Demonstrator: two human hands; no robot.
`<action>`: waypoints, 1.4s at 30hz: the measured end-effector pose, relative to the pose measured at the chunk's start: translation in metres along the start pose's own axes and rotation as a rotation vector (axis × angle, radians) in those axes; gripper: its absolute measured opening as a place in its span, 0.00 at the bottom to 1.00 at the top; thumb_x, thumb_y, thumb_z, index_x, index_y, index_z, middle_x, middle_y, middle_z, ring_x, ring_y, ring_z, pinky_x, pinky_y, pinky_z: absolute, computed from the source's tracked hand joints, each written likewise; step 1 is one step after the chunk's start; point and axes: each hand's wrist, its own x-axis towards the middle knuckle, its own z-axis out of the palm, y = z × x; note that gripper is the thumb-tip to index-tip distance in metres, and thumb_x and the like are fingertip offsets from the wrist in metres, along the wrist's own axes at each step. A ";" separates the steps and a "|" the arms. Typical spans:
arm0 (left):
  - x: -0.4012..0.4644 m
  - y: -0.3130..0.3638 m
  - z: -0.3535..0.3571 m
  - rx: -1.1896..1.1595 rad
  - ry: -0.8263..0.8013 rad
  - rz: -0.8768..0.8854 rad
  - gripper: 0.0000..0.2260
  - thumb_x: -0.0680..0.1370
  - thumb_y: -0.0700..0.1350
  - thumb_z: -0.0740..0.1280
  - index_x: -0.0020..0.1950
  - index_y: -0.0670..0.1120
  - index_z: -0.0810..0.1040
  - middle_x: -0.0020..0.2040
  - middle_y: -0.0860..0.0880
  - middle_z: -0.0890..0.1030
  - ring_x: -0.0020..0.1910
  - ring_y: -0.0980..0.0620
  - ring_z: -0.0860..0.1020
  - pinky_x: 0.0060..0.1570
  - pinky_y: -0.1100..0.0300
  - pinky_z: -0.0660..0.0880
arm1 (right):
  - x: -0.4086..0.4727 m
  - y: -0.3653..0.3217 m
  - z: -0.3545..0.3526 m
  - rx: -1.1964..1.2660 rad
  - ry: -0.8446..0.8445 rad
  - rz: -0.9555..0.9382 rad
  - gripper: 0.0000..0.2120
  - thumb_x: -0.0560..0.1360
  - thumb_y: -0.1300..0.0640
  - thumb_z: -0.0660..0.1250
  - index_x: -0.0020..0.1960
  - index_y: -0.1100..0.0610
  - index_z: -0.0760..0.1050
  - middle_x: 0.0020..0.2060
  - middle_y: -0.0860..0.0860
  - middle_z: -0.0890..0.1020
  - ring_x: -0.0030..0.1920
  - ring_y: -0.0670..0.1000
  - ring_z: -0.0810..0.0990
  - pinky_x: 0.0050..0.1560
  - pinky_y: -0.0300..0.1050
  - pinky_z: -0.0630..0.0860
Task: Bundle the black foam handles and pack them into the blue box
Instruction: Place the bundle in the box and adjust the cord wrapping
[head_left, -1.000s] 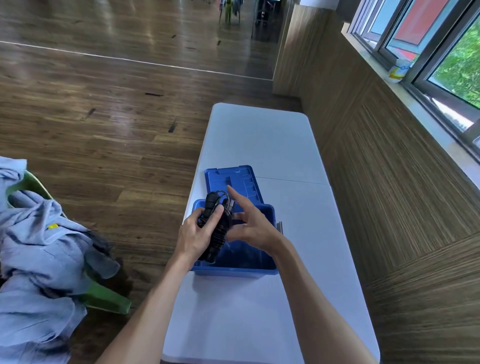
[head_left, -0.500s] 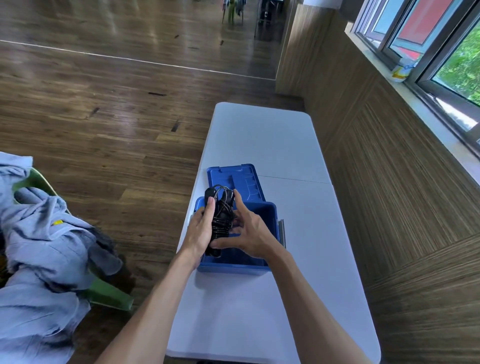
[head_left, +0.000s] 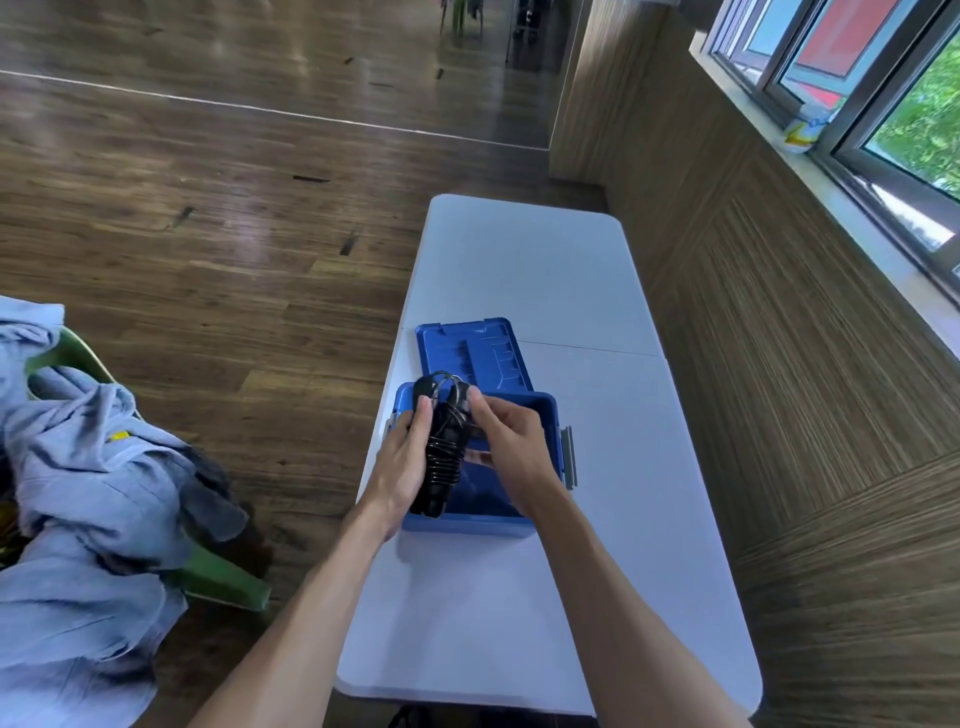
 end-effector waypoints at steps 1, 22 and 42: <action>-0.002 0.000 0.001 0.012 -0.020 0.016 0.24 0.84 0.62 0.54 0.61 0.48 0.82 0.49 0.43 0.86 0.40 0.53 0.85 0.35 0.61 0.80 | 0.001 0.000 0.002 -0.001 0.016 0.022 0.17 0.81 0.48 0.67 0.56 0.61 0.85 0.49 0.60 0.87 0.50 0.55 0.87 0.51 0.51 0.84; 0.013 -0.022 -0.015 0.377 -0.041 -0.083 0.31 0.78 0.73 0.52 0.51 0.49 0.79 0.45 0.47 0.84 0.47 0.46 0.82 0.54 0.45 0.79 | 0.006 0.009 -0.020 0.056 -0.002 0.253 0.20 0.71 0.63 0.78 0.62 0.59 0.81 0.52 0.57 0.87 0.51 0.55 0.86 0.53 0.50 0.81; 0.103 -0.076 0.102 0.810 -0.320 -0.296 0.29 0.85 0.60 0.52 0.63 0.35 0.74 0.60 0.36 0.80 0.61 0.38 0.78 0.53 0.53 0.70 | 0.069 0.052 -0.107 -0.578 0.450 0.181 0.12 0.82 0.53 0.64 0.59 0.55 0.83 0.37 0.58 0.85 0.36 0.53 0.78 0.35 0.33 0.71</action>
